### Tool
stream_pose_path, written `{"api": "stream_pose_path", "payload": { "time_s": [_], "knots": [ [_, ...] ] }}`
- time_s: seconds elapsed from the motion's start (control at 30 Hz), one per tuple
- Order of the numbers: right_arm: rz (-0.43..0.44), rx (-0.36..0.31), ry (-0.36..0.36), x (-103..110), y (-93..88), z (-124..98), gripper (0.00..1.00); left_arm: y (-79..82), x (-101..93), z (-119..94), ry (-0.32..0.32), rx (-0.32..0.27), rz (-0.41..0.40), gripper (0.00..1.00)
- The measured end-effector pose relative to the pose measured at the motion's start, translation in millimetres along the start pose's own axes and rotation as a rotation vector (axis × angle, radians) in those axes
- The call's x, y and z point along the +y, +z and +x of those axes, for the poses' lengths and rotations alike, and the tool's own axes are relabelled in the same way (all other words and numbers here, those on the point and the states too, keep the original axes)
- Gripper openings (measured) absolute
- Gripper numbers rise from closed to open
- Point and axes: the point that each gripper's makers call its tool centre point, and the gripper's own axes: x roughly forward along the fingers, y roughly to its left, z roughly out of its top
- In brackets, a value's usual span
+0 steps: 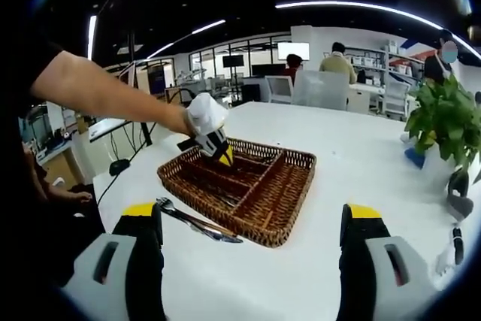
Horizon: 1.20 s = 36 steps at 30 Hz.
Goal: Arrange the knives, forks, and spoons in their matching storage slots by inserting each utensil handle-first until every utensil is classified and aligned in the correct compartment
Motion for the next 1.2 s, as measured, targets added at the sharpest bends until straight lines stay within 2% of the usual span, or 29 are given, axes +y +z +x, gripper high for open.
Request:
{"api": "stream_pose_path", "payload": {
  "time_s": [0.3,0.5,0.67,0.73,0.77,0.87,0.93,1.0,1.1,1.2],
  "knots": [
    [-0.001,0.000,0.003,4.3,2.1,-0.9,0.99,-7.2,-2.0,9.2,0.027,0.027,-0.040,0.00],
    [-0.007,-0.001,-0.003,5.0,3.5,-5.7,0.99,-5.4,-2.7,11.3,0.047,0.008,-0.039,0.00],
    [0.003,-0.007,-0.012,0.8,5.1,-11.1,0.99,-3.8,-2.6,10.4,0.051,0.000,-0.024,0.01],
    [0.001,-0.014,-0.014,-0.4,9.0,-13.3,0.99,-2.2,-2.4,7.8,0.059,-0.011,0.034,0.02],
    [0.000,-0.015,-0.014,-0.7,10.5,-13.9,0.99,-2.5,-3.1,7.1,0.064,-0.015,0.031,0.03],
    [-0.009,-0.026,-0.018,-1.6,17.0,-17.3,0.99,6.1,-8.9,1.9,0.033,-0.076,0.010,0.12],
    [-0.011,-0.028,-0.021,-3.2,18.7,-18.7,0.99,11.7,-7.5,-5.4,0.038,-0.104,0.035,0.15],
    [-0.015,-0.032,-0.021,-3.0,21.3,-19.5,0.99,18.5,-2.7,-14.8,0.058,-0.135,0.020,0.16],
    [-0.025,-0.040,-0.011,0.4,26.9,-21.5,0.99,31.9,0.0,-34.8,0.057,-0.236,-0.066,0.17],
    [-0.036,-0.047,-0.012,1.4,31.8,-23.7,0.99,34.7,5.7,-50.1,0.073,-0.281,-0.137,0.22]
  ]
}}
